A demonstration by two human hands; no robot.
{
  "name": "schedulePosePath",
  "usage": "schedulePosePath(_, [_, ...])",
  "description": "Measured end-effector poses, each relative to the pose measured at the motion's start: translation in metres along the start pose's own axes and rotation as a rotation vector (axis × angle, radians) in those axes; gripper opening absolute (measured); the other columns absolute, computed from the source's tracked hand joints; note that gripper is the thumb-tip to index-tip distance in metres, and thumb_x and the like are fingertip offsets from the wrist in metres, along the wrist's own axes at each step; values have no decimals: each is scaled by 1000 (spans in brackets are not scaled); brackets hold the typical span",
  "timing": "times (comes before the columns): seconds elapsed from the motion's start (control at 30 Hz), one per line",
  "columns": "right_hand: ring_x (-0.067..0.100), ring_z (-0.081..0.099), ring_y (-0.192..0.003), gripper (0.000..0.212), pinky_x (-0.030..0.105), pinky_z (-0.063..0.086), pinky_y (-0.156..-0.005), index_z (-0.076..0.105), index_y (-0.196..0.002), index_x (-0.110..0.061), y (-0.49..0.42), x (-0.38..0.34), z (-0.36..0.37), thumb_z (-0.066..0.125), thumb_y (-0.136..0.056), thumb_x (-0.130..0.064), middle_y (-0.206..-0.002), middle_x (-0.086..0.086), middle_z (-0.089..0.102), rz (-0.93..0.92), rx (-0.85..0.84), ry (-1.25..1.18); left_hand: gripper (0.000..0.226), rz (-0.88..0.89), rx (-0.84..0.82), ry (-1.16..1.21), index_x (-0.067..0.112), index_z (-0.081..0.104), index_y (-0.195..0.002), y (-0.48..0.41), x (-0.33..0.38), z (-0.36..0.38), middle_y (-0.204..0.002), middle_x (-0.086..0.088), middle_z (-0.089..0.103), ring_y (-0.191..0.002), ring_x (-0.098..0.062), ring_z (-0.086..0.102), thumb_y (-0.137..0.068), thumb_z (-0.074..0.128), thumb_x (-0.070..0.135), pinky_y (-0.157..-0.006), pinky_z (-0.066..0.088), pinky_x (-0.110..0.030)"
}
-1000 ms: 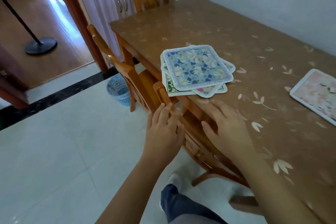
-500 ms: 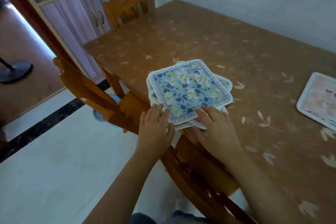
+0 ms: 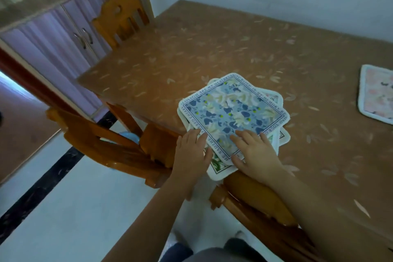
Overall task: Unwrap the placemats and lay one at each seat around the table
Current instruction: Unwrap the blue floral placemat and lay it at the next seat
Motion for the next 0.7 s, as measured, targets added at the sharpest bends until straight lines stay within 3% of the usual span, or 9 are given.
schedulePosePath(0.2, [29, 40, -126, 51, 53, 24, -106, 45, -126, -13, -3, 10, 42, 55, -84, -40, -132, 12, 49, 98, -106, 33, 39, 232, -190, -79, 9, 46, -127, -26, -6, 36, -131, -11, 45, -124, -24, 35, -90, 47, 24, -101, 26, -39])
schedulePosePath(0.37, [33, 58, -104, 49, 53, 42, -92, 59, -110, -10, -12, 17, 61, 71, -71, -37, -109, 14, 64, 79, -93, -52, 41, 349, -343, -101, 8, 43, -128, -43, -7, 71, -131, -10, 45, -124, -24, 34, -91, 45, 24, -104, 25, -41])
schedulePosePath(0.5, [31, 57, -106, 55, 50, 45, -93, 57, -113, -11, -21, 16, 76, 74, -66, -34, -111, 13, 63, 47, -107, -111, 41, 359, -422, -93, 10, 43, -128, -47, -12, 90, -128, -8, 46, -120, -22, 36, -90, 46, 25, -101, 28, -39])
schedulePosePath(0.7, [33, 61, -98, 58, 45, 55, -78, 60, -105, -10, -27, 16, 79, 82, -55, -30, -104, 14, 64, 21, -65, -156, 44, 357, -473, -90, 11, 46, -127, -52, -18, 102, -129, -6, 46, -120, -22, 36, -87, 51, 27, -102, 29, -37])
Point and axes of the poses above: each hand's wrist, its own y-axis away from the middle knuckle, its own z-axis out of the palm, x = y × z, the point moved 9 cm from there along -y, towards the middle knuckle
